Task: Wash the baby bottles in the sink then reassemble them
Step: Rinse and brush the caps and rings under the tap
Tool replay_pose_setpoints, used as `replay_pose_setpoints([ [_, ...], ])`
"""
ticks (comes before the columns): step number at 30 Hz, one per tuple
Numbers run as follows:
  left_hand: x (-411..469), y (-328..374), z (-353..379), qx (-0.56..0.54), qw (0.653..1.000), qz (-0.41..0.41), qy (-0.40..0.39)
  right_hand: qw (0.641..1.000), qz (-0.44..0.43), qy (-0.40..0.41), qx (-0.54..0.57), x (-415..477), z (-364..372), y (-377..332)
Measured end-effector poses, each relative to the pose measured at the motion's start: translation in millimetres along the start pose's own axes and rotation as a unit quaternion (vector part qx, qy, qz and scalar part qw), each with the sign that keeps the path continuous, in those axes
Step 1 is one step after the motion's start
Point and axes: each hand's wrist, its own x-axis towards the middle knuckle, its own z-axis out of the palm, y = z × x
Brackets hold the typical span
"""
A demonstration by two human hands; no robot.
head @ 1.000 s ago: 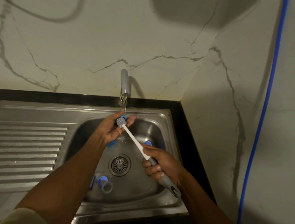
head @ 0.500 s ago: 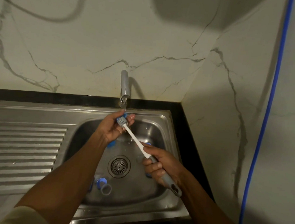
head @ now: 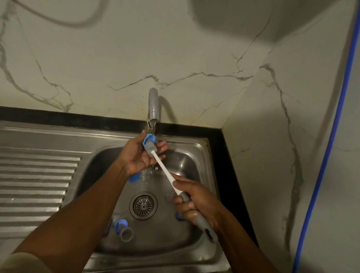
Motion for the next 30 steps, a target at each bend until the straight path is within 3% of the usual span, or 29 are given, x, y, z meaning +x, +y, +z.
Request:
replay_pose_setpoints([
  [1,1.0,-1.5,-0.4,0.003,1.0,0.007,0.009,1.0,-0.01,0.006,-0.029,0.5,-1.6,0.5],
  [2,1.8,-3.9,0.1,0.016,0.999,0.012,0.025,0.986,-0.05,0.042,-0.153,1.0,-0.9,1.3],
  [3,3.6,-6.9,1.2,0.033,0.998,0.013,0.045,0.924,-0.104,0.109,-0.351,3.8,-1.1,1.8],
  [4,4.6,-9.8,3.1,0.047,0.997,0.011,0.067,0.807,-0.154,0.162,-0.546,9.0,-3.5,3.7],
  [5,6.1,-11.6,5.1,0.047,0.996,0.005,0.081,0.69,-0.172,0.197,-0.675,13.7,-5.0,6.7],
  [6,8.1,-11.6,7.0,0.04,0.995,-0.001,0.088,0.647,-0.186,0.223,-0.705,17.4,-4.5,9.3],
  [7,8.0,-10.2,9.5,0.032,0.996,-0.006,0.087,0.661,-0.202,0.226,-0.686,16.8,0.1,10.8],
  [8,7.5,-7.9,10.8,0.029,0.996,-0.006,0.082,0.734,-0.219,0.196,-0.612,16.4,3.0,12.9],
  [9,7.0,-5.9,11.5,0.021,0.997,-0.004,0.075,0.828,-0.216,0.155,-0.493,14.4,5.9,12.0],
  [10,6.2,-3.9,11.4,0.009,0.997,0.003,0.071,0.913,-0.175,0.114,-0.349,12.9,8.2,10.7],
  [11,6.9,-1.8,9.9,-0.012,0.997,0.012,0.069,0.961,-0.124,0.08,-0.233,12.3,10.1,10.6],
  [12,5.8,0.1,9.8,-0.032,0.997,0.02,0.066,0.979,-0.093,0.065,-0.167,11.7,11.1,10.6],
  [14,5.0,2.0,9.4,-0.079,0.995,0.031,0.055,0.97,-0.103,0.091,-0.201,13.8,6.6,11.4],
  [15,5.6,3.2,10.3,-0.102,0.993,0.032,0.051,0.941,-0.138,0.124,-0.284,13.5,3.9,11.6],
  [18,7.0,5.6,12.4,-0.112,0.992,0.028,0.053,0.749,-0.205,0.217,-0.591,16.6,-1.5,12.0],
  [19,6.4,4.9,14.3,-0.102,0.993,0.028,0.058,0.701,-0.184,0.233,-0.648,18.0,-1.2,16.0],
  [20,4.6,3.7,16.3,-0.094,0.993,0.028,0.064,0.688,-0.17,0.241,-0.663,18.1,2.7,19.9],
  [21,3.5,2.9,16.7,-0.089,0.993,0.03,0.066,0.711,-0.173,0.225,-0.643,16.4,7.8,22.2],
  [24,-4.2,0.0,13.8,-0.082,0.995,0.025,0.058,0.921,-0.161,0.112,-0.338,5.2,17.5,25.9],
  [25,-6.1,-0.1,12.2,-0.089,0.995,0.02,0.051,0.952,-0.134,0.09,-0.26,2.9,17.8,26.1],
  [27,-6.4,-2.0,8.4,-0.082,0.996,0.01,0.043,0.946,-0.131,0.108,-0.277,6.3,11.4,25.2],
  [28,-6.9,-3.1,8.4,-0.07,0.996,0.008,0.05,0.907,-0.157,0.144,-0.364,9.9,7.0,22.9],
  [30,-6.2,-4.0,11.0,-0.054,0.996,0.019,0.066,0.78,-0.186,0.21,-0.56,14.4,3.9,19.7],
])
